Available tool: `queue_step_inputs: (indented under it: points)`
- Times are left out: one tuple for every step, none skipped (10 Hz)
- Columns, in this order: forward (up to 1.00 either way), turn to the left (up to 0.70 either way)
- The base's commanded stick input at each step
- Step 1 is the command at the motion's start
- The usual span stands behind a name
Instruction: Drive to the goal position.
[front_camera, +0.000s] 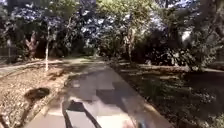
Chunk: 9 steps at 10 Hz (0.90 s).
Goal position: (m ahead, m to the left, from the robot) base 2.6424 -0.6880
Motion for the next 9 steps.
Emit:
queue_step_inputs:
  points:
    - [0.5,0.0]
    - [0.5,0.0]
    - [0.5,0.0]
    - [0.5,0.0]
    - [0.5,0.0]
    - [0.5,0.0]
    - [0.5,0.0]
    - [0.5,0.0]
    - [0.5,0.0]
